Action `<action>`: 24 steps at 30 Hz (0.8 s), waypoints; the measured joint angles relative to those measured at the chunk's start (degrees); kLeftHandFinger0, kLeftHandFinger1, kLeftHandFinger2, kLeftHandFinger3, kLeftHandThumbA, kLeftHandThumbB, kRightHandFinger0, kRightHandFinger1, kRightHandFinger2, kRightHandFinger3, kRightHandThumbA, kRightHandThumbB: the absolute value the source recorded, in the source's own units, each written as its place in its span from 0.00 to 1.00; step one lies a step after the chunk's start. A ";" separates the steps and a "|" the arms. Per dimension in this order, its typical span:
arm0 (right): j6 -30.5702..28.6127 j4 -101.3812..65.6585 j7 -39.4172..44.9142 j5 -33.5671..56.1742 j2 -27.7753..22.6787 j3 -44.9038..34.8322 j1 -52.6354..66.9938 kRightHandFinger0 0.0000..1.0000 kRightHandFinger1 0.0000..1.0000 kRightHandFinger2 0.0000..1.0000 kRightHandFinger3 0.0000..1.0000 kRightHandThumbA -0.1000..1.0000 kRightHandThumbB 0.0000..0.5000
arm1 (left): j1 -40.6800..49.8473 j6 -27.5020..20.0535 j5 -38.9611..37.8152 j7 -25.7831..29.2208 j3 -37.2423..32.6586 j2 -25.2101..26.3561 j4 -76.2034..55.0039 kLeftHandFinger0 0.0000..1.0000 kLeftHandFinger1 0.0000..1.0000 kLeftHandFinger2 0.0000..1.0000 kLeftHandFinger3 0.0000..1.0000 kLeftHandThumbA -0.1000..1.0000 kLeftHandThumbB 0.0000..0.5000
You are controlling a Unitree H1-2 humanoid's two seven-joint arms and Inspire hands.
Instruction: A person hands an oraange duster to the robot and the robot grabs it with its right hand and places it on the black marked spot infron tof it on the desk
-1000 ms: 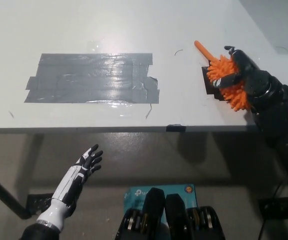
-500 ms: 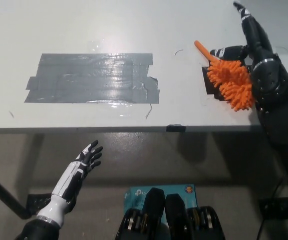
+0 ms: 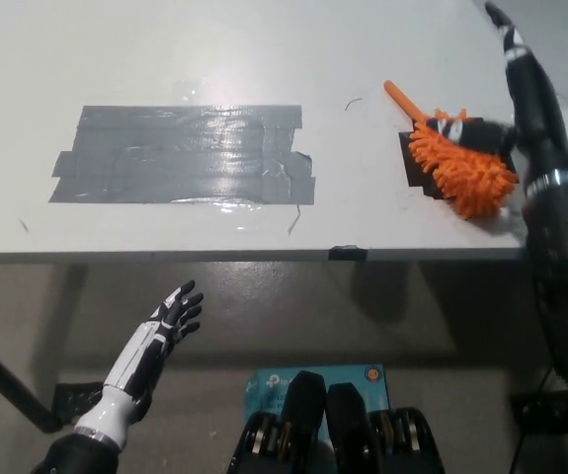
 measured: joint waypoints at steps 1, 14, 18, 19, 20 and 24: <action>0.06 -2.06 0.12 0.18 0.06 0.01 2.11 1.00 1.00 1.00 1.00 0.98 0.51 | 0.02 0.03 0.00 0.00 0.00 0.01 0.18 1.00 1.00 1.00 1.00 0.96 0.56; -2.95 -26.66 1.84 5.49 0.59 0.66 33.59 1.00 1.00 1.00 1.00 0.90 0.37 | 1.99 0.03 0.11 0.00 -0.53 -0.04 0.19 1.00 1.00 1.00 1.00 0.92 0.48; -6.56 -24.85 1.95 7.32 2.01 1.72 37.92 1.00 1.00 1.00 1.00 0.85 0.34 | 3.39 0.05 0.30 0.00 -1.11 -0.12 0.13 1.00 1.00 1.00 1.00 0.90 0.48; -7.25 -23.71 1.96 7.52 2.33 2.00 38.10 1.00 1.00 1.00 1.00 0.83 0.32 | 3.45 0.05 0.31 0.00 -1.22 -0.19 0.06 1.00 1.00 1.00 1.00 0.89 0.47; -8.38 -22.11 1.97 7.82 2.70 2.29 37.99 1.00 1.00 1.00 1.00 0.82 0.31 | 3.52 0.05 0.32 0.00 -1.27 -0.22 -0.07 1.00 1.00 1.00 1.00 0.89 0.47; -11.21 -15.91 2.38 8.70 3.38 3.29 37.07 1.00 1.00 1.00 1.00 0.84 0.31 | 3.62 -0.04 0.32 0.01 -1.27 -0.22 -0.54 1.00 1.00 1.00 1.00 0.88 0.46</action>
